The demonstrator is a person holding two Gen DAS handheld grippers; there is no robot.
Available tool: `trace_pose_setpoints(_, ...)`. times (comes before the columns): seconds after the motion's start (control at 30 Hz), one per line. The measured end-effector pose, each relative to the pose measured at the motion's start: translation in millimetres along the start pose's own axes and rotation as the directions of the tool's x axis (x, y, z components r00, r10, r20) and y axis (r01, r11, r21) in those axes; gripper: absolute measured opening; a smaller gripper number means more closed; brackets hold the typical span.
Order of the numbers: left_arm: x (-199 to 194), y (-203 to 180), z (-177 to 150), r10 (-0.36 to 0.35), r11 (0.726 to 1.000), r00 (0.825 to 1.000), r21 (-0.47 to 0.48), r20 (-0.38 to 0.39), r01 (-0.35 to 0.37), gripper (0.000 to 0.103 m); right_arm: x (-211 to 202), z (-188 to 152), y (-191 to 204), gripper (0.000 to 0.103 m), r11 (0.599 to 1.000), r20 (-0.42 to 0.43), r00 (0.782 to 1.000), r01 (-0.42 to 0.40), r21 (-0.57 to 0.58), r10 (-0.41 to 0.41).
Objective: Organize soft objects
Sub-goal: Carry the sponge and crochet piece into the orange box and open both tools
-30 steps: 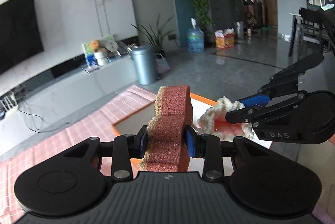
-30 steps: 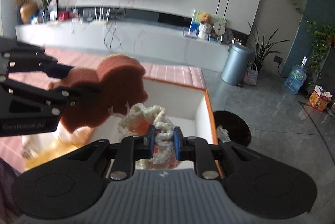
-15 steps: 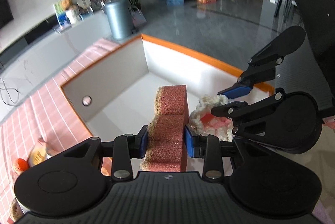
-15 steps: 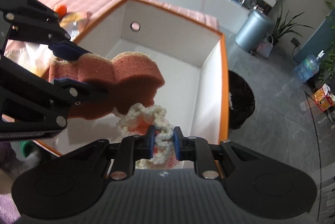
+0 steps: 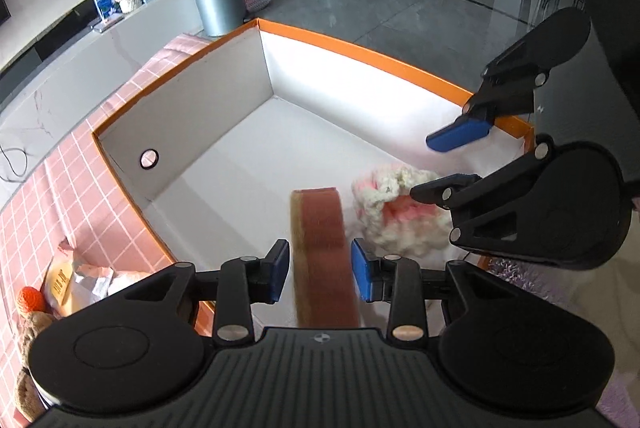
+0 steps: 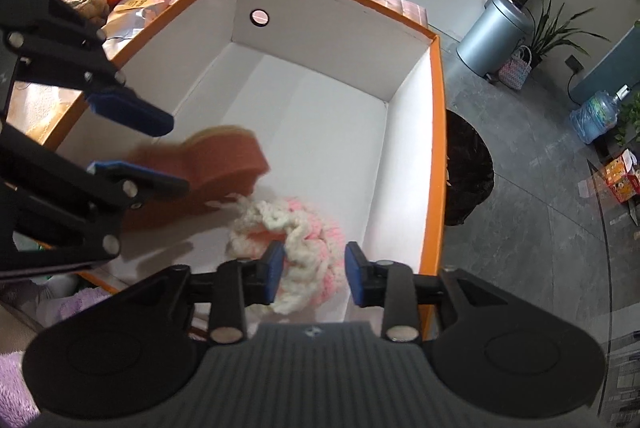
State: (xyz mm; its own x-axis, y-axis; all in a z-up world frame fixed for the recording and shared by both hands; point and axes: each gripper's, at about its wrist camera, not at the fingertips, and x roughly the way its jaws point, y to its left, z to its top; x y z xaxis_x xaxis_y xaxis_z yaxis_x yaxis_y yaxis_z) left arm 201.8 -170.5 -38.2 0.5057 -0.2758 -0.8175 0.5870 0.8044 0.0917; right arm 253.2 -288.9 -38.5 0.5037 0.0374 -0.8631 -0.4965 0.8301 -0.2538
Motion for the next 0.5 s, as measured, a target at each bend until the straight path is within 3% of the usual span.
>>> trace_pose_setpoints(0.1,-1.7,-0.1,-1.2,-0.008,1.0,1.0,-0.013,-0.003,0.008,0.068,-3.4,-1.5,-2.3,0.044,1.0,0.007,1.0,0.01,0.007,-0.01)
trace_pose_setpoints(0.13,-3.3,0.0,-2.0,-0.008,1.0,1.0,-0.017,0.003,0.008,0.071,-5.0,-1.7,-2.8,0.047,1.0,0.01,1.0,0.01,0.01,-0.01)
trace_pose_setpoints(0.27,-9.2,0.9,-2.9,-0.009,0.999,1.0,-0.034,0.013,0.01,0.075,-13.1,-3.5,-4.0,0.061,1.0,0.025,0.999,0.022,0.02,-0.023)
trace_pose_setpoints(0.5,-25.4,3.6,-2.8,-0.013,0.998,0.999,-0.056,0.047,0.016,0.076,-33.1,-3.5,-1.4,0.067,0.999,0.057,0.997,0.044,0.032,-0.046)
